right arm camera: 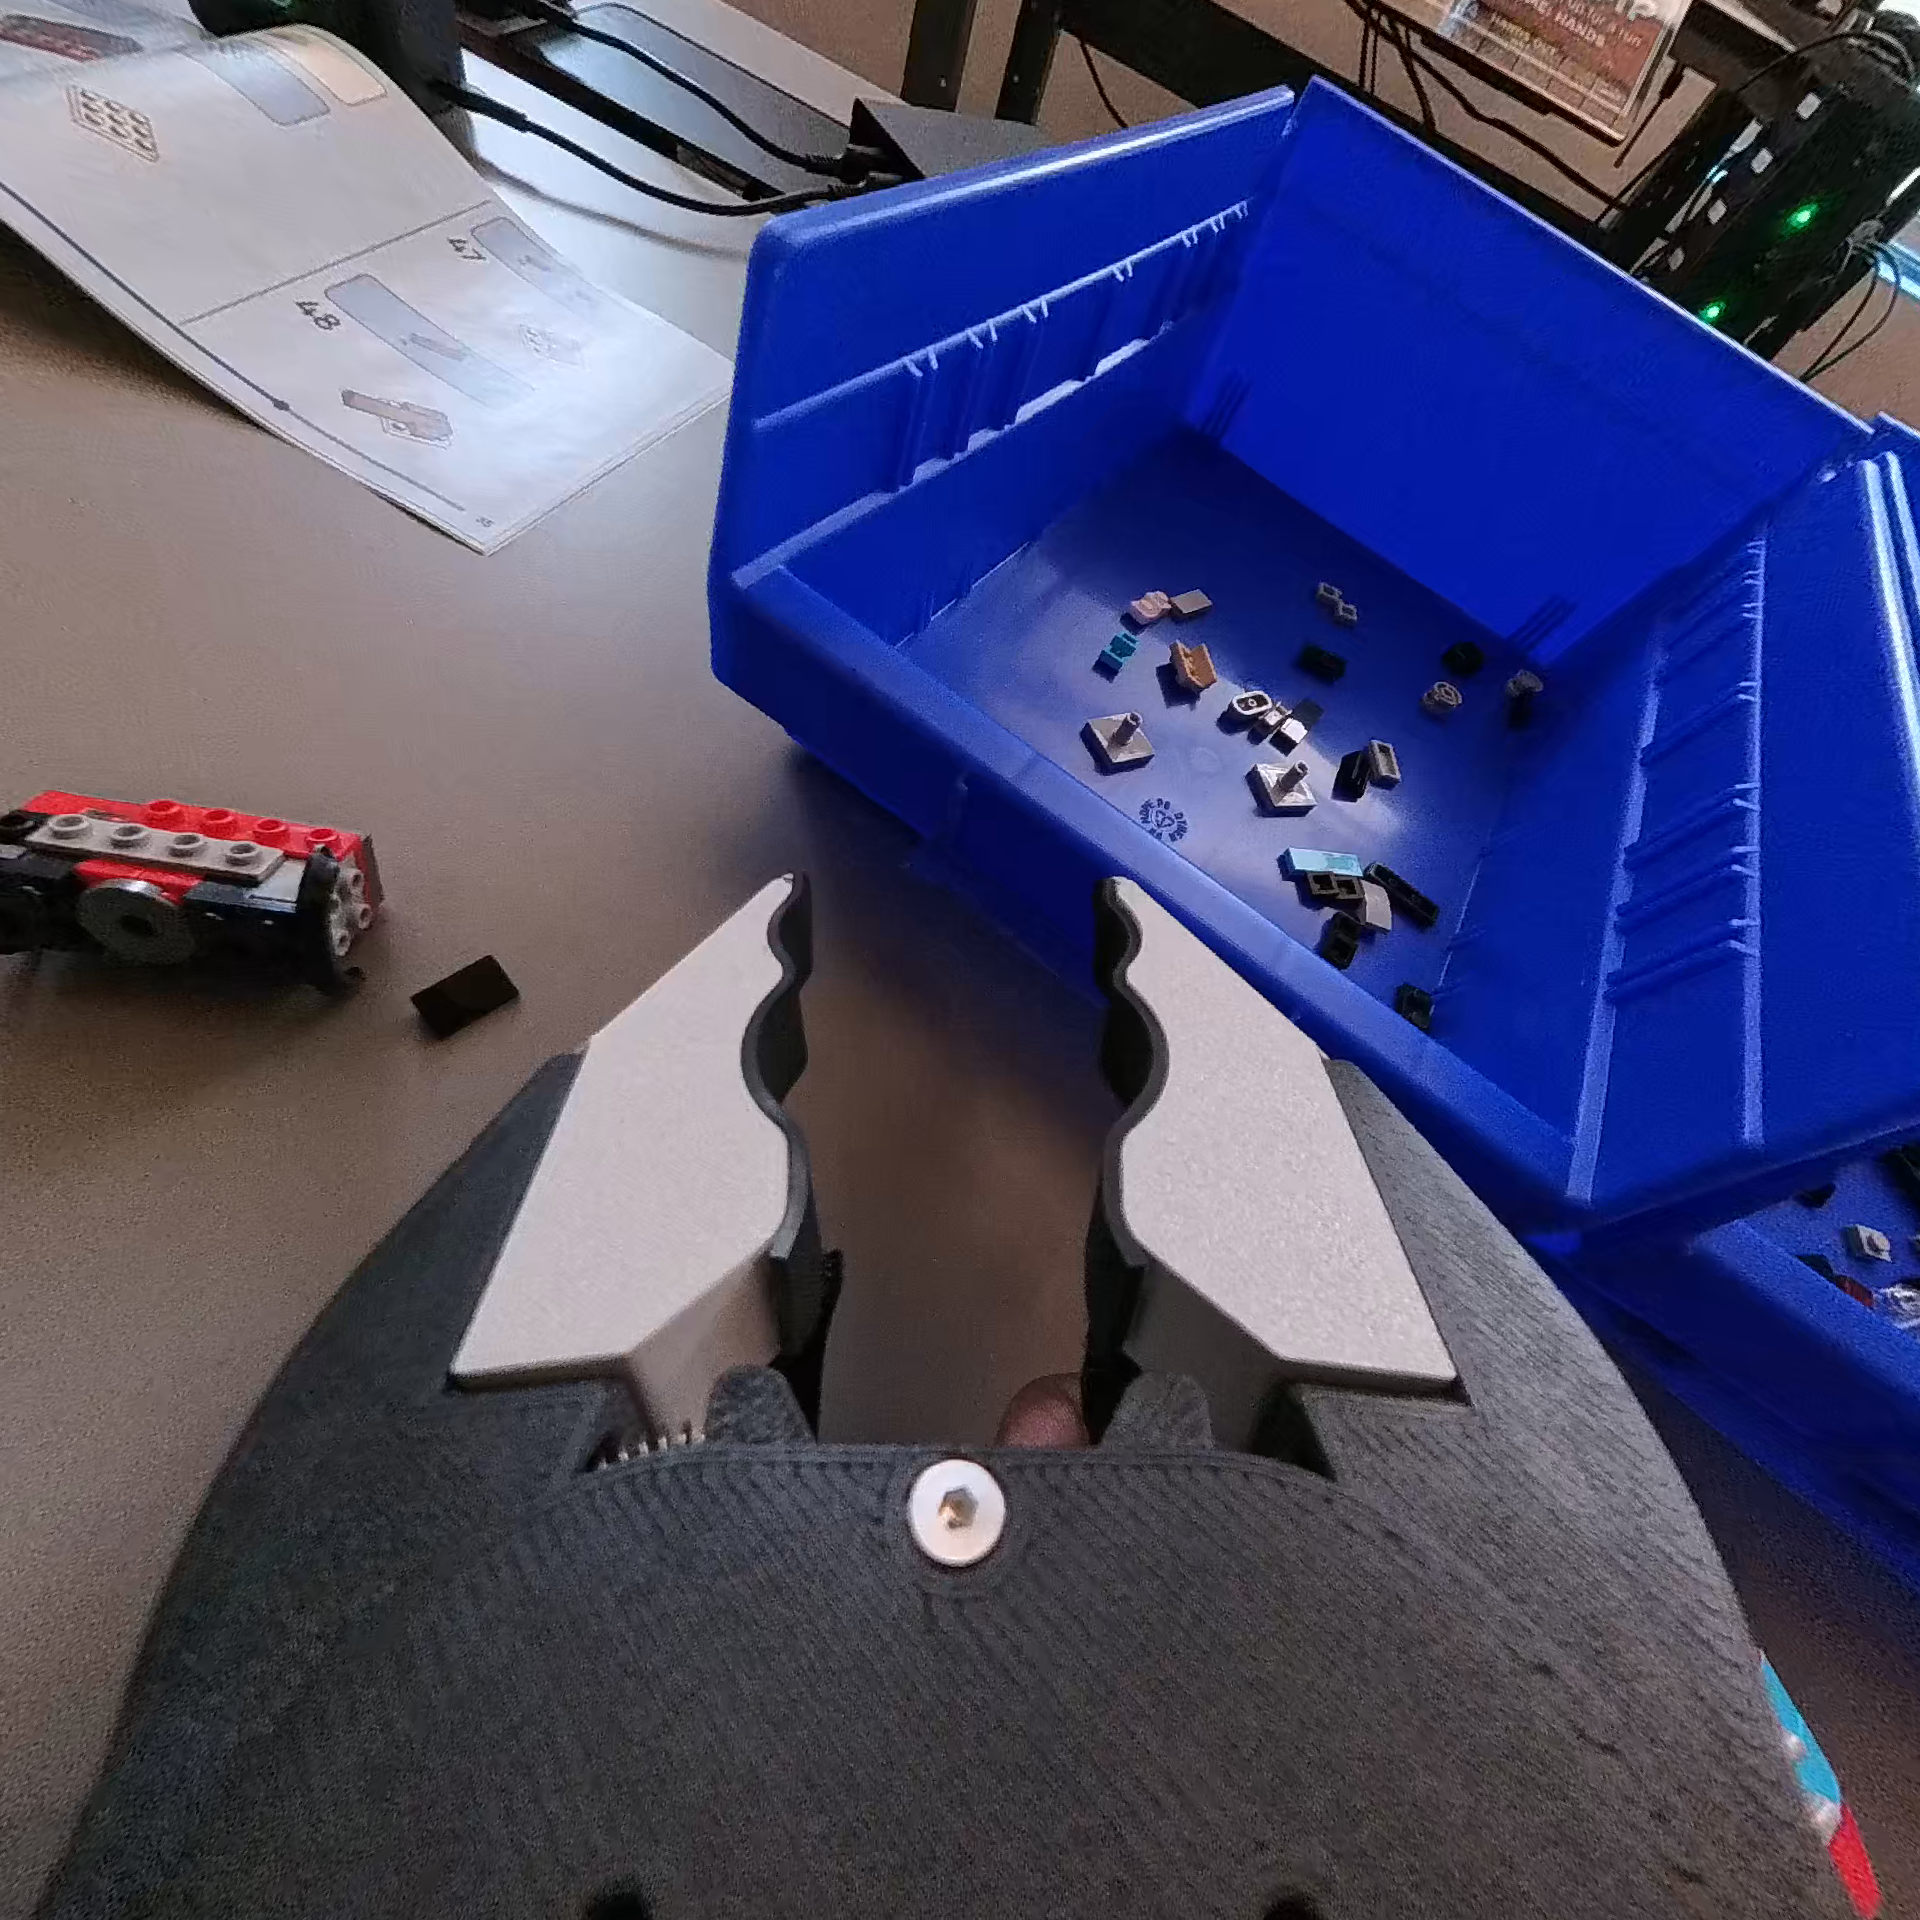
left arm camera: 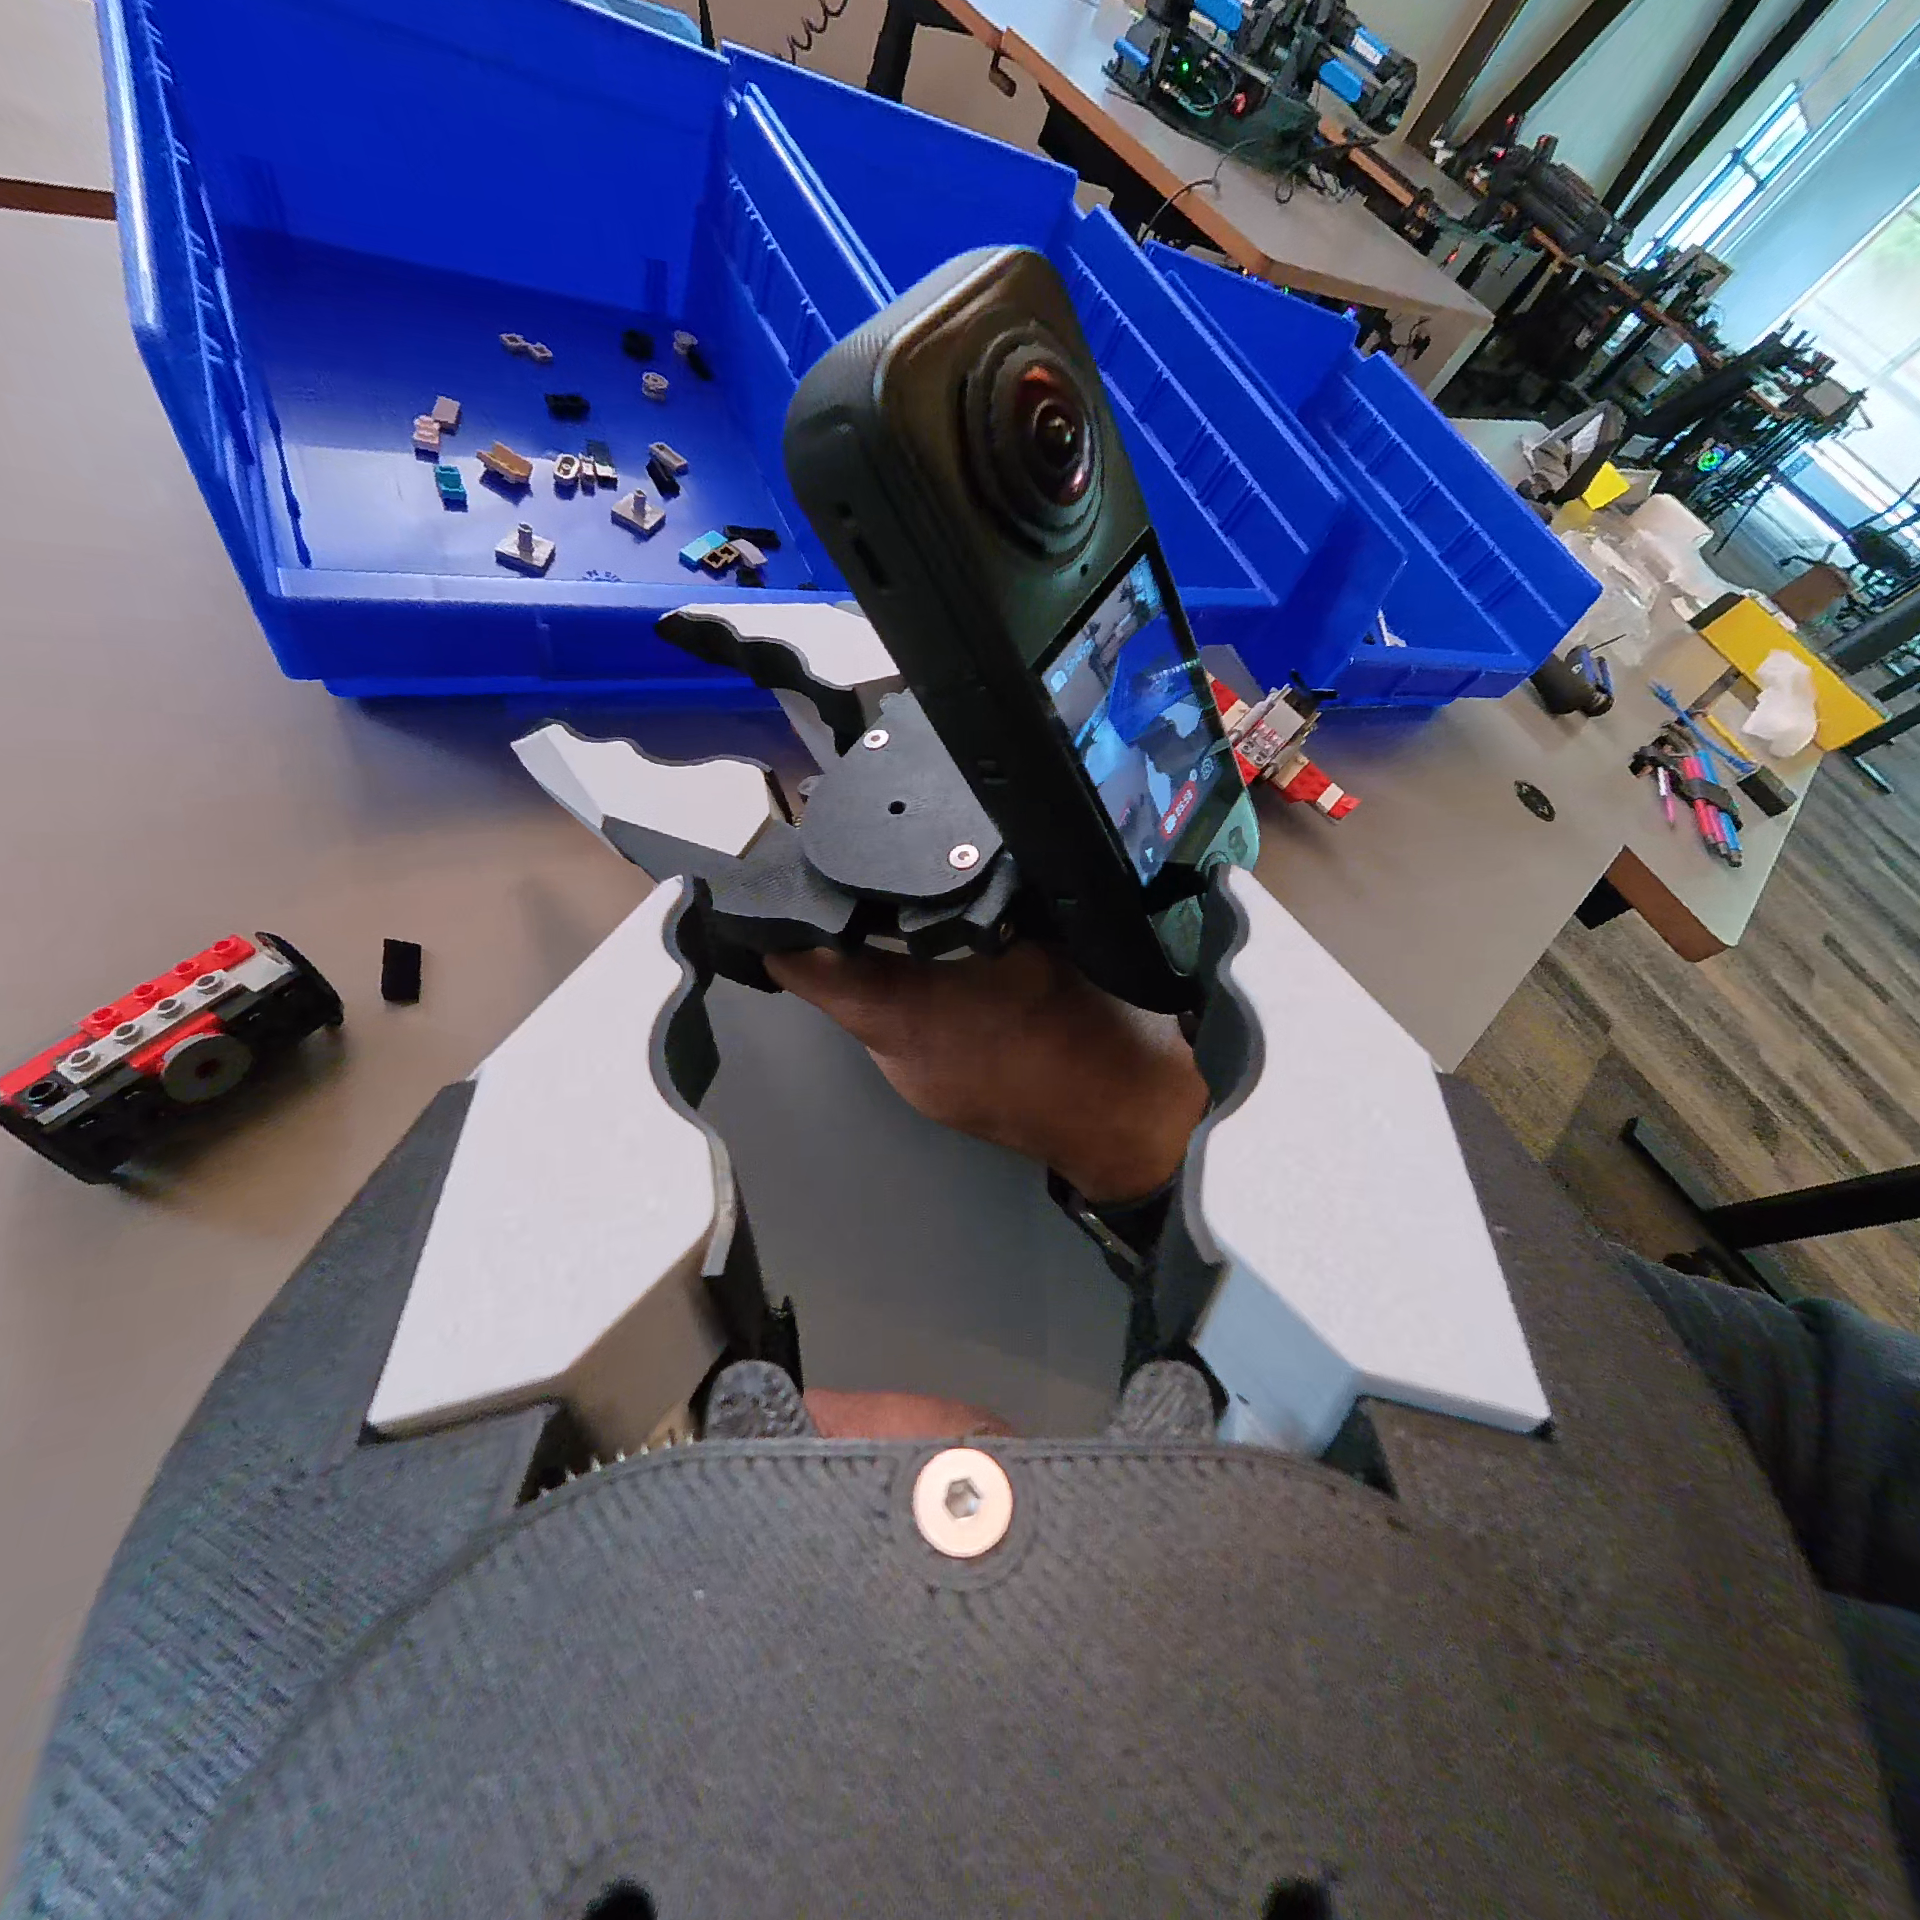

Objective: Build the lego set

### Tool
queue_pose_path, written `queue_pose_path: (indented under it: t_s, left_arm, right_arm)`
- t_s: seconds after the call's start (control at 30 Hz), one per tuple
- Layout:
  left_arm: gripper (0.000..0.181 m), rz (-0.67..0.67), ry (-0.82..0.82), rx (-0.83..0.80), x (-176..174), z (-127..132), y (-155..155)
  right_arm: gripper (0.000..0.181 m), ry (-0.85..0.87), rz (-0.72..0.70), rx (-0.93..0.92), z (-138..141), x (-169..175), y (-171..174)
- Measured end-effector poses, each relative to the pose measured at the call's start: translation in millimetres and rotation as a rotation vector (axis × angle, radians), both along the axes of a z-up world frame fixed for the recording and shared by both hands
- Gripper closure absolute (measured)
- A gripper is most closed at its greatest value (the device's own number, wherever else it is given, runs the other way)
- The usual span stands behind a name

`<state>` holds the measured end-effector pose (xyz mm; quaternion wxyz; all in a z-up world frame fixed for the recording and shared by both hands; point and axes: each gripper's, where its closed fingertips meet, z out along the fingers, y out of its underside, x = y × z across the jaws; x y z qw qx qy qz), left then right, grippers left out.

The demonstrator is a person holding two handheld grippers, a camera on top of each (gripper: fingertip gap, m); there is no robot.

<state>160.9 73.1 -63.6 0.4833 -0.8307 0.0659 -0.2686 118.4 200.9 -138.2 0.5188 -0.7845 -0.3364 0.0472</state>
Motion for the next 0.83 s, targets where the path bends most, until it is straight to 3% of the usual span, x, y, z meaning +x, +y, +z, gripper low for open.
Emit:
queue_pose_path:
  t_s: [0.47,0.83]
  left_arm:
    - [0.077,0.015,0.061,0.016,-11,-2,3]
    - [0.082,0.036,0.111,0.083,-22,6,-2]
  right_arm:
    - [0.125,-0.058,0.014,-0.012,-9,-4,-2]
    - [0.117,-0.109,0.029,-0.014,-13,-6,-4]
